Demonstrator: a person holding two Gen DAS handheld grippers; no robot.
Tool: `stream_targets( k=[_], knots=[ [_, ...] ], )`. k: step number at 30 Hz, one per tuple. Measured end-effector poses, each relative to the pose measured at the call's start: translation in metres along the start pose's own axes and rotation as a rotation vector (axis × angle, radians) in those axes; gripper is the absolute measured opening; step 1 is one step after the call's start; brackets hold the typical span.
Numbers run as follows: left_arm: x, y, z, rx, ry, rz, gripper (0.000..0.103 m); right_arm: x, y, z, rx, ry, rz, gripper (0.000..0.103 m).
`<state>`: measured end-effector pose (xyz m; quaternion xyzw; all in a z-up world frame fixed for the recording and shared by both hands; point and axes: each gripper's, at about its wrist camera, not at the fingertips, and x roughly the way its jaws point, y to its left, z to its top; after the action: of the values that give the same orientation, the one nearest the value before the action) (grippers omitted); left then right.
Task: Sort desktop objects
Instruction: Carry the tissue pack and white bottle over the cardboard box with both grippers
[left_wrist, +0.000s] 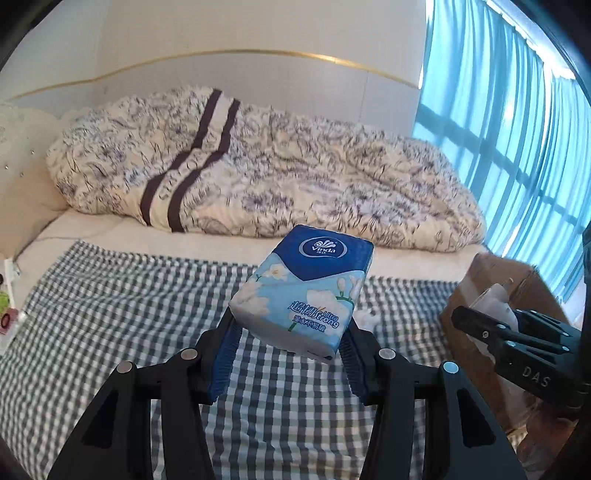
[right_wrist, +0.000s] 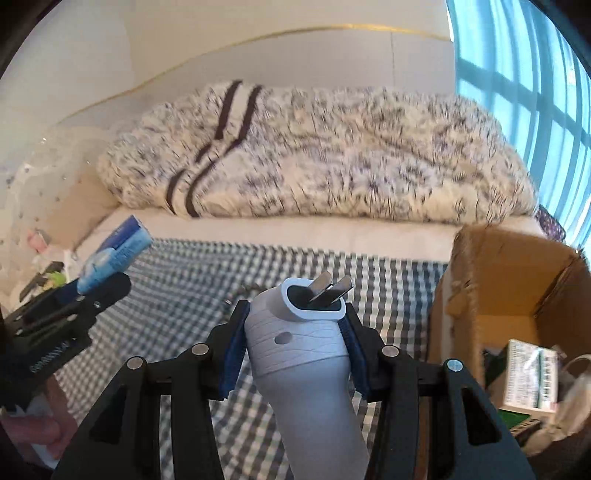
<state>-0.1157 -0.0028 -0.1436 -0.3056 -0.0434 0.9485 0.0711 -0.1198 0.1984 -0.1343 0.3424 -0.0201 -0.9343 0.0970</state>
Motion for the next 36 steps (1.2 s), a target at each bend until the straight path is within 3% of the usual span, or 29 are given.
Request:
stream_targets(
  k=[10,16,26,36],
  knots=[
    [-0.095,-0.024,0.032,0.007,-0.137,0.023,0.052,-0.109,0.016,0.021,-0.023,-0.154,0.019,0.047],
    [-0.133,-0.041,0.035,0.036,-0.186,0.033,0.052,-0.151,0.017,0.021,-0.019,-0.208,0.02,0.047],
    [-0.153,-0.061,0.034,0.032,-0.197,0.014,0.052,-0.183,0.009,0.015,-0.019,-0.242,0.016,0.047],
    [-0.139,-0.122,0.045,0.068,-0.198,-0.08,0.052,-0.205,-0.06,0.015,0.03,-0.245,-0.097,0.047]
  ],
)
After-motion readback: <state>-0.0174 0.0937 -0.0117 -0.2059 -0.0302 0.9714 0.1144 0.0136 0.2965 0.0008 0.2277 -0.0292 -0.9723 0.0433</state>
